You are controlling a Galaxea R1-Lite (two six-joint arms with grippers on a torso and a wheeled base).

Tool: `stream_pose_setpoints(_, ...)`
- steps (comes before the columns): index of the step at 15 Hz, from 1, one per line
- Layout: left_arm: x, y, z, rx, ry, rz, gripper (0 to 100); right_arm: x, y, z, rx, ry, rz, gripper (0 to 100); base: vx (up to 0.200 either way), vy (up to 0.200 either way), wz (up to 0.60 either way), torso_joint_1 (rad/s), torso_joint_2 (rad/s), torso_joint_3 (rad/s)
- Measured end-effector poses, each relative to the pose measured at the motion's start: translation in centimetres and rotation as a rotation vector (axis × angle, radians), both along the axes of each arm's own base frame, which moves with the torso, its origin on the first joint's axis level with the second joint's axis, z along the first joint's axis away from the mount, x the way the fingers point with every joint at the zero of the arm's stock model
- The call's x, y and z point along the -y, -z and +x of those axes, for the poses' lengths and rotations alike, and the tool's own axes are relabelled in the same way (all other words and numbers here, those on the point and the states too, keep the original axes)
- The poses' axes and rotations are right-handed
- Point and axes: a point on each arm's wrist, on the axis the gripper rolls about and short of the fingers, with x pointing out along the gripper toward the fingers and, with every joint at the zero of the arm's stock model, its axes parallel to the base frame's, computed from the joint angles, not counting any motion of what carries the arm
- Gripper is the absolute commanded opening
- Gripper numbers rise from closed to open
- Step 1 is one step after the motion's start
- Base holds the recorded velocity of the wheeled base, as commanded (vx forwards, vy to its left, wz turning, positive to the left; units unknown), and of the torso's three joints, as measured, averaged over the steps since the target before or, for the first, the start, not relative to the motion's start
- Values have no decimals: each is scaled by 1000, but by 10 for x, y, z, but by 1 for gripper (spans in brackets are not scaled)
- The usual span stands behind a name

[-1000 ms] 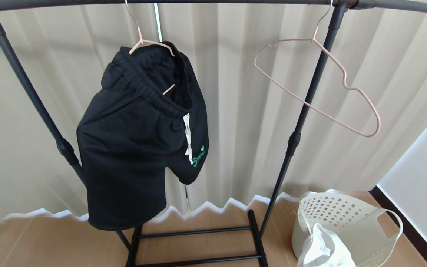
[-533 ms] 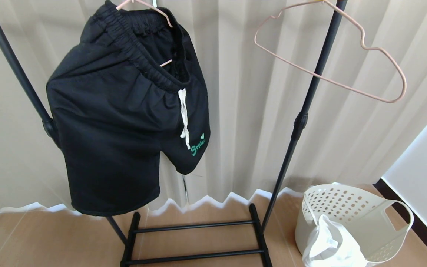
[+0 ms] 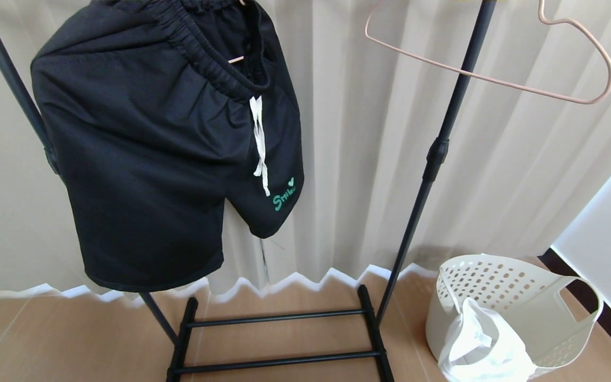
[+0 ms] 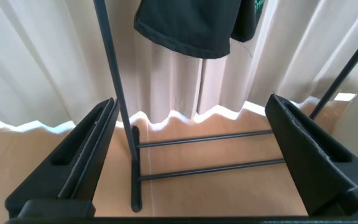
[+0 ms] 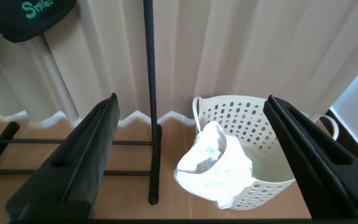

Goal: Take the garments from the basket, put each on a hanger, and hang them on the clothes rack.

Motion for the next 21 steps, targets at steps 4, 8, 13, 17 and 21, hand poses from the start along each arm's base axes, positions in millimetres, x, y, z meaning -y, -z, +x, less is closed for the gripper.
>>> stream_pose_setpoints(4, 0, 0, 0, -2, 0, 0, 100, 0, 0, 0, -2, -1, 0, 100, 0, 0, -600, 13, 253, 283)
stream_pose_setpoints(8, 0, 0, 0, 1, 2, 1, 100, 0, 0, 0, 2, 0, 0, 100, 0, 0, -150, 5, 40, 40)
stream_pose_setpoints(13, 0, 0, 0, 0, 1, 1, 100, 0, 0, 0, 0, 0, 0, 100, 0, -200, 0, 10, 39, 43)
stream_pose_setpoints(17, 0, 0, 0, 0, 1, 0, 100, 0, 0, 0, -1, 0, 0, 100, 0, 0, 0, 0, 0, 0)
stream_pose_setpoints(21, 0, 0, 0, 0, 2, 1, 100, 0, 0, 0, -1, 0, 0, 100, -50, 0, 0, 1, 1, 2)
